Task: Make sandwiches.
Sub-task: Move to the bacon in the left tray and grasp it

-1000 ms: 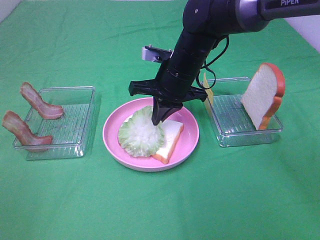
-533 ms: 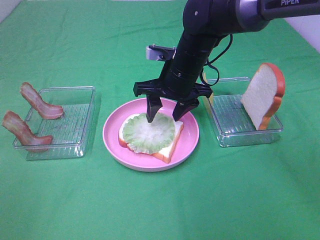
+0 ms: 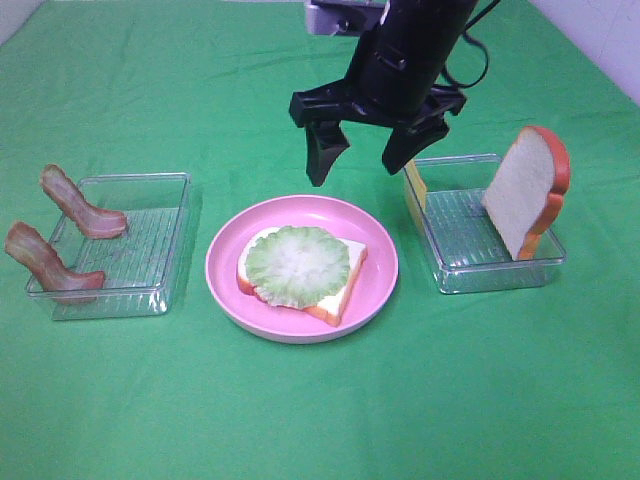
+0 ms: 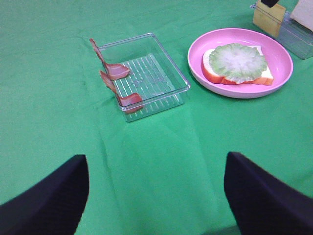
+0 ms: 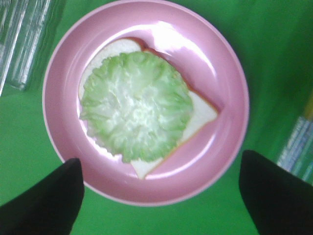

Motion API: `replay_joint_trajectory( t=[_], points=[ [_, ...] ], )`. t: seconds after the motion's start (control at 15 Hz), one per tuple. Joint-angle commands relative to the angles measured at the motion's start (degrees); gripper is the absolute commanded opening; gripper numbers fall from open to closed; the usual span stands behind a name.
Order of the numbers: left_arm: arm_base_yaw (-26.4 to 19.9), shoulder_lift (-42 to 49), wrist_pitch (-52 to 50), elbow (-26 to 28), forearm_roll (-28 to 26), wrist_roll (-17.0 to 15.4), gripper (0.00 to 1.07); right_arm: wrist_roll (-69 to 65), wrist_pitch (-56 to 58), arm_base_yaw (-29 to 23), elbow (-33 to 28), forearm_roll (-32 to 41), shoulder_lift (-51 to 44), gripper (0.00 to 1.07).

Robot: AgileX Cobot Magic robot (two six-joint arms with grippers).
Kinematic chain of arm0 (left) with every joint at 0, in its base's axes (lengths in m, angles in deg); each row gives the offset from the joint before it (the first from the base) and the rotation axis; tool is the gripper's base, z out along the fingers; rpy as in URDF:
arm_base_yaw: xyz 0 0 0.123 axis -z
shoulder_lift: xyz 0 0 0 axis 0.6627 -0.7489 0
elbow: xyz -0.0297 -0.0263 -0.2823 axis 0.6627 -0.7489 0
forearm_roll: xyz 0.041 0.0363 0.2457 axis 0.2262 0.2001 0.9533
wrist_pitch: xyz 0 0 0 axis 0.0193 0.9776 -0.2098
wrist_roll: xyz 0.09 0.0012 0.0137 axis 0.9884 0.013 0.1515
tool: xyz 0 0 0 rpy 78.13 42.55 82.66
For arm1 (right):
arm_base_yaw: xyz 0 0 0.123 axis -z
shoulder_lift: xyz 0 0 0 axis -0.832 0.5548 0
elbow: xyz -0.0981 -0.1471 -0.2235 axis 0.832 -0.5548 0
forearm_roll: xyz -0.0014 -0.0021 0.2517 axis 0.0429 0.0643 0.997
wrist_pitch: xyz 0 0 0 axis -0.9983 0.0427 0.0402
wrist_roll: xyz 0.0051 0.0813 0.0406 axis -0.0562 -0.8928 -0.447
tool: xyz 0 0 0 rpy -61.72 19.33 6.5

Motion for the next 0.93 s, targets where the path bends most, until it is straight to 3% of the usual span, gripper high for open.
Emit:
replay_joint_trajectory(
  t=[0.07, 0.2, 0.4, 0.6, 0.67, 0.87, 0.93],
  points=[
    [0.06, 1.2, -0.63, -0.11, -0.06, -0.23, 0.74, -0.97, 5.67, -0.06, -0.63, -4.53, -5.04, 0.81],
    [0.06, 1.2, -0.63, -0.11, -0.06, -0.23, 0.74, -1.55, 5.96, -0.11, -2.75, -5.61, -7.85, 0.81],
    [0.06, 1.2, -0.63, -0.11, -0.46, -0.23, 0.74, -2.58, 4.93, -0.11, -15.58, -6.88, -19.71, 0.8],
    [0.06, 1.2, -0.63, -0.11, -0.52, -0.23, 0.74, -3.61, 3.04, -0.11, -33.98, -6.88, -34.72, 0.8],
    [0.06, 1.2, -0.63, -0.11, -0.52, -0.23, 0.74, -3.61, 3.04, -0.11, -33.98, -6.88, -34.72, 0.8],
    [0.06, 1.2, -0.63, -0.11, -0.52, -0.23, 0.74, -3.55, 3.04, -0.11, -49.1, -6.88, -49.39, 0.8],
    [0.06, 1.2, -0.63, -0.11, -0.52, -0.23, 0.74, -3.32, 3.04, -0.11, -50.99, -7.1, -51.91, 0.8]
  ],
)
